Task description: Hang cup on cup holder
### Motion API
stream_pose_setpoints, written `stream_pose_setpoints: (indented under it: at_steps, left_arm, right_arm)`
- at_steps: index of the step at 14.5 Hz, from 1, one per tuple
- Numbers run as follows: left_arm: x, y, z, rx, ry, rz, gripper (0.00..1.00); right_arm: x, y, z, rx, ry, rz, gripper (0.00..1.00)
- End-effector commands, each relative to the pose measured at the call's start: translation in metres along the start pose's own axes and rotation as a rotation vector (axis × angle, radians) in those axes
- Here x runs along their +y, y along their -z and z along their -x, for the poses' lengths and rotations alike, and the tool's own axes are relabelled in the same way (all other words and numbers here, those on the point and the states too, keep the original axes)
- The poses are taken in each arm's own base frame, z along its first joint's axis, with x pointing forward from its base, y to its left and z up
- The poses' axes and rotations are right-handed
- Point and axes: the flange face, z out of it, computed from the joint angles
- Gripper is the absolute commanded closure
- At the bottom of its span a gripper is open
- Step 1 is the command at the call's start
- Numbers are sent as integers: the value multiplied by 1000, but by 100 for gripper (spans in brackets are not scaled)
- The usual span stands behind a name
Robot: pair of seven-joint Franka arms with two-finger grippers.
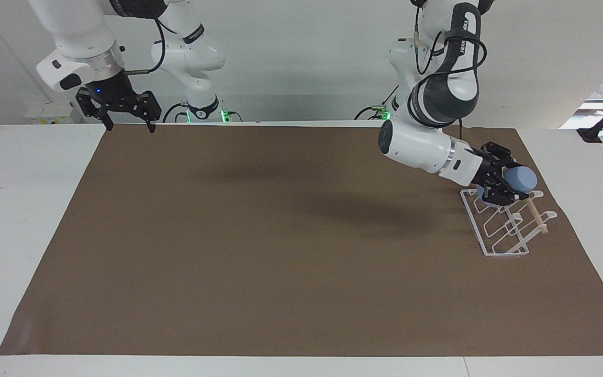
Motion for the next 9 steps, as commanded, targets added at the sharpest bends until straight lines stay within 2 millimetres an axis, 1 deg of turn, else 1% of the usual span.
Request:
stream_pose_setpoints:
  at_steps: [1, 3, 4, 5, 6, 7, 9]
  left_arm:
    - [10, -13, 25, 134, 54, -42, 100]
    - [12, -15, 30, 144, 55, -43, 100]
    - [13, -19, 35, 148, 58, -50, 100]
    - [15, -26, 44, 151, 53, -60, 100]
    - [16, -33, 55, 155, 75, -65, 100]
    - [18, -45, 66, 168, 76, -76, 100]
    - [17, -64, 71, 186, 74, -85, 100]
  right_arm:
    - [5, 3, -5, -43, -6, -17, 1]
    - [12, 4, -4, -42, 1, -16, 1]
    - [17, 4, -5, -42, 14, -16, 1]
    - [20, 2, -5, -48, 24, -18, 1]
    - [18, 1, -3, -54, 28, -17, 1]
    - [18, 0, 0, -70, 27, -17, 1]
    - [23, 0, 5, -81, 18, -18, 1]
